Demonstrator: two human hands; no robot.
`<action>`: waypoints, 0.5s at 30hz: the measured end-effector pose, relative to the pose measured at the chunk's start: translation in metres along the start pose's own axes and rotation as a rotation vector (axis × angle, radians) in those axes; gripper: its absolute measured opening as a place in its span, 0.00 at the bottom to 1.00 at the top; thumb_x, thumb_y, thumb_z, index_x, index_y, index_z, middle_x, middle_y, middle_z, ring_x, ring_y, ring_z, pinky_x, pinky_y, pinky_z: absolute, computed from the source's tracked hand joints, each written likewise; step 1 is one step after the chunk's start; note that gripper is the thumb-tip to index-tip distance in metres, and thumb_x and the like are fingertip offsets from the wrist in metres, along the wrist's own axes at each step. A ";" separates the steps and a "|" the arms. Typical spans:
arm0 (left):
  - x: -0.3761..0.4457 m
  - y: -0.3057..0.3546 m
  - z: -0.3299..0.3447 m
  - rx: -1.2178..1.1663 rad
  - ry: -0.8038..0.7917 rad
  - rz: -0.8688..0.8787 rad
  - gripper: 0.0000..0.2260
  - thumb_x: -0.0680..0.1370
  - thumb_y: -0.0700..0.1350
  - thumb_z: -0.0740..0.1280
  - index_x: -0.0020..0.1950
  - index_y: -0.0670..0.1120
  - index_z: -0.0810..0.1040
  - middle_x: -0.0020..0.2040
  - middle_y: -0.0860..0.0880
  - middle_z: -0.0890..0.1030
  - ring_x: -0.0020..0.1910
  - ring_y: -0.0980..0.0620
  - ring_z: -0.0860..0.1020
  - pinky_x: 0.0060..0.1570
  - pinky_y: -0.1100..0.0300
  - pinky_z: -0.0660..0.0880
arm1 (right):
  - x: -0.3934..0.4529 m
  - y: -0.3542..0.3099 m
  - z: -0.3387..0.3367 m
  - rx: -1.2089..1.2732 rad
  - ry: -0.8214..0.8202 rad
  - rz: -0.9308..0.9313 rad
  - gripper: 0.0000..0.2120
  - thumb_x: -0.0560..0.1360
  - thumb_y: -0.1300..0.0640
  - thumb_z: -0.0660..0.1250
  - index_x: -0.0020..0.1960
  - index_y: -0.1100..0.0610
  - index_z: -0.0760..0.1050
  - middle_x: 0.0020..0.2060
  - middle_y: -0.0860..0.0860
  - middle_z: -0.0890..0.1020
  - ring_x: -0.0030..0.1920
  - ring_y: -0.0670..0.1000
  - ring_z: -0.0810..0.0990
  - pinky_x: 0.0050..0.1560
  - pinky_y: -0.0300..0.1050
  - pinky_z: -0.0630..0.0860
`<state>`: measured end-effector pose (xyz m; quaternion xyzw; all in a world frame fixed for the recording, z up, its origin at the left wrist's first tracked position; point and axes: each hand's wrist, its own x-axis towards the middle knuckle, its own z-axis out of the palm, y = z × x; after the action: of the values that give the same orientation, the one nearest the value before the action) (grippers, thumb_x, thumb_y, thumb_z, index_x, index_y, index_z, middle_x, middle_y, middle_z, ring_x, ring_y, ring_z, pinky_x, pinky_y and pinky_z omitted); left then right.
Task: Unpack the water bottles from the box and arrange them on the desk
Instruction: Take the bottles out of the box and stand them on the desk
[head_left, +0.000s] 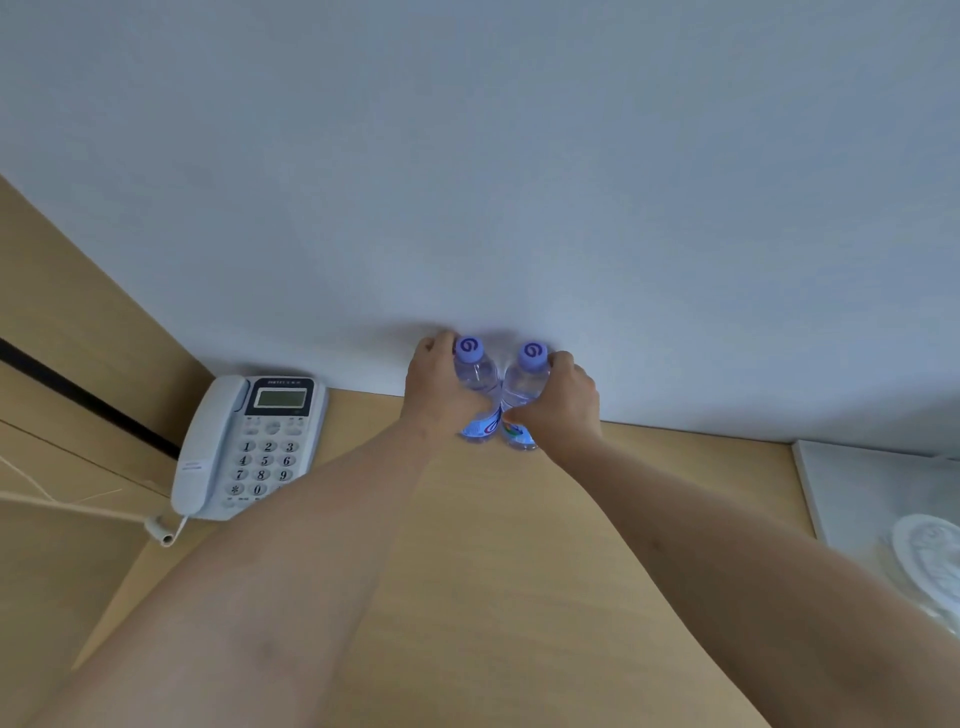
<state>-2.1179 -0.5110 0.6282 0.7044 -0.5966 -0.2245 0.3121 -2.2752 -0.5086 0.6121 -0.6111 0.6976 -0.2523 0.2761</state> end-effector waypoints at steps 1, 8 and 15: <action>0.000 -0.001 0.000 -0.001 -0.005 0.006 0.27 0.58 0.41 0.80 0.52 0.43 0.72 0.52 0.46 0.74 0.44 0.51 0.72 0.35 0.72 0.65 | 0.000 0.000 -0.001 -0.012 -0.006 -0.002 0.29 0.59 0.56 0.79 0.50 0.54 0.65 0.45 0.49 0.74 0.44 0.52 0.73 0.40 0.43 0.66; -0.014 -0.003 -0.010 -0.037 -0.030 0.039 0.32 0.62 0.45 0.80 0.63 0.48 0.70 0.59 0.47 0.71 0.52 0.52 0.72 0.44 0.69 0.67 | -0.018 -0.009 -0.017 -0.106 -0.034 0.002 0.33 0.62 0.55 0.79 0.60 0.56 0.66 0.50 0.52 0.75 0.45 0.53 0.72 0.42 0.44 0.68; -0.042 0.016 -0.057 0.065 -0.046 0.147 0.35 0.64 0.48 0.77 0.68 0.53 0.67 0.65 0.49 0.68 0.63 0.47 0.67 0.50 0.57 0.69 | -0.073 -0.033 -0.056 -0.181 0.045 0.029 0.34 0.65 0.53 0.76 0.67 0.54 0.65 0.57 0.54 0.74 0.55 0.56 0.75 0.45 0.44 0.70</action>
<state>-2.0979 -0.4611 0.6773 0.6632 -0.6606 -0.1977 0.2910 -2.2831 -0.4393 0.6803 -0.6174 0.7325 -0.1977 0.2078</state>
